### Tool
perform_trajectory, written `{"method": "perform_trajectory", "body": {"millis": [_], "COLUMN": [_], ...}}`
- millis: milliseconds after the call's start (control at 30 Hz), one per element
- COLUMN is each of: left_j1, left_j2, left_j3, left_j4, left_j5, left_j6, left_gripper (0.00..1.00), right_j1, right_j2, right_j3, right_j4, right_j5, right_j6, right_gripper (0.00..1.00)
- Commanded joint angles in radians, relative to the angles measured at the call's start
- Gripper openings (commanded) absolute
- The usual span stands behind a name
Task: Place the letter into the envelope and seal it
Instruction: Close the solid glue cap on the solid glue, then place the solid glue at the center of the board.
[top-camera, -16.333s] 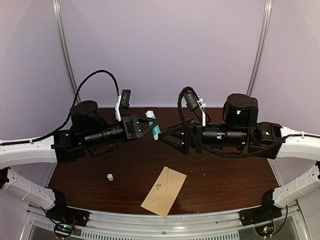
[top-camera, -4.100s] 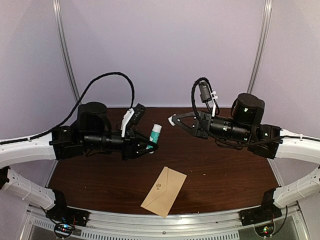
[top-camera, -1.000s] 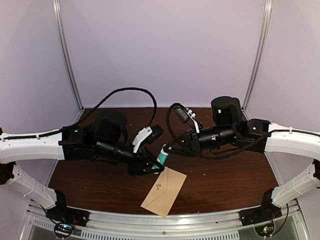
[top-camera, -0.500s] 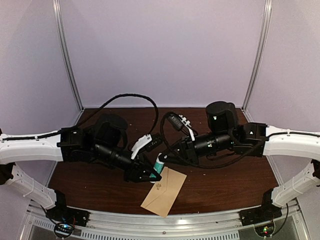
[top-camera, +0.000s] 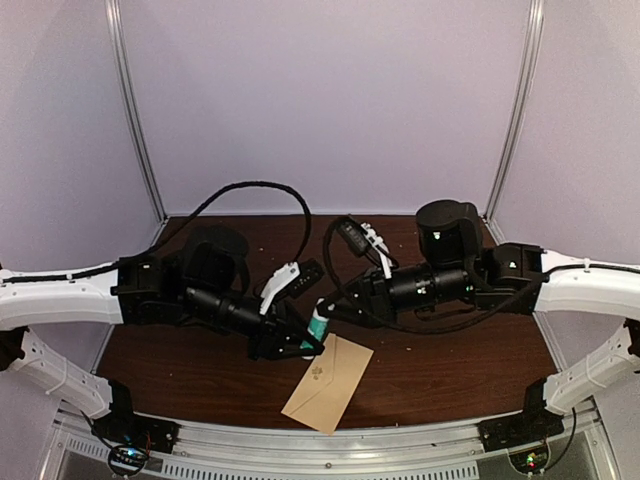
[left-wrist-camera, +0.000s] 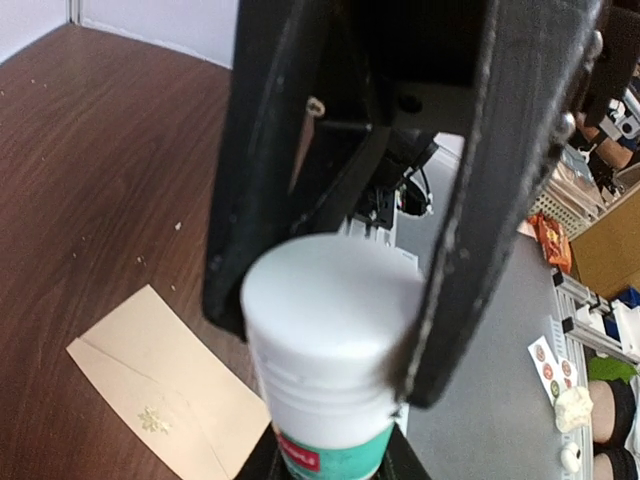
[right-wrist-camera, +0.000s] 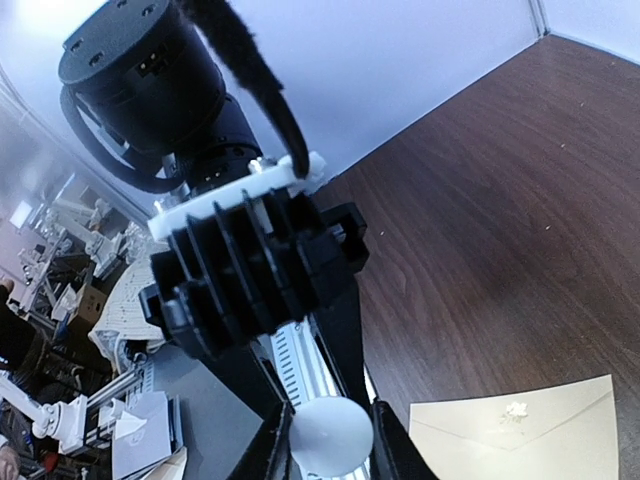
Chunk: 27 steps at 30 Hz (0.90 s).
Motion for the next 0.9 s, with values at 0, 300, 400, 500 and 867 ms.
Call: {"method": "perform_trajectory", "body": {"millis": [0,300,400,500,867], "left_j1": [0.054,0.054,0.054,0.054,0.054], "left_j2": [-0.012,-0.007,-0.008,-0.011,-0.003], "left_j3": [0.028,-0.022,-0.028,-0.036,-0.047], "left_j4": [0.396,0.450,0.456,0.468,0.492], "left_j5": [-0.122,-0.106,-0.100,-0.095,-0.071], "left_j6": [-0.013,-0.052,-0.059,-0.068,-0.093], "left_gripper": [0.00,0.00,0.00,0.00,0.00], "right_j1": [0.003,-0.019,-0.019,-0.017,0.014], "right_j2": [-0.056,-0.178,-0.174,-0.147,-0.014], "right_j3": [-0.029,-0.097,-0.094,-0.064,0.064], "right_j4": [-0.127,0.108,0.167,0.180,0.162], "right_j5": [0.083,0.309,0.351,0.372,0.291], "right_j6": [0.075,0.162,0.169,0.157,0.072], "right_gripper": [0.41,0.81,0.78,0.70,0.38]}}
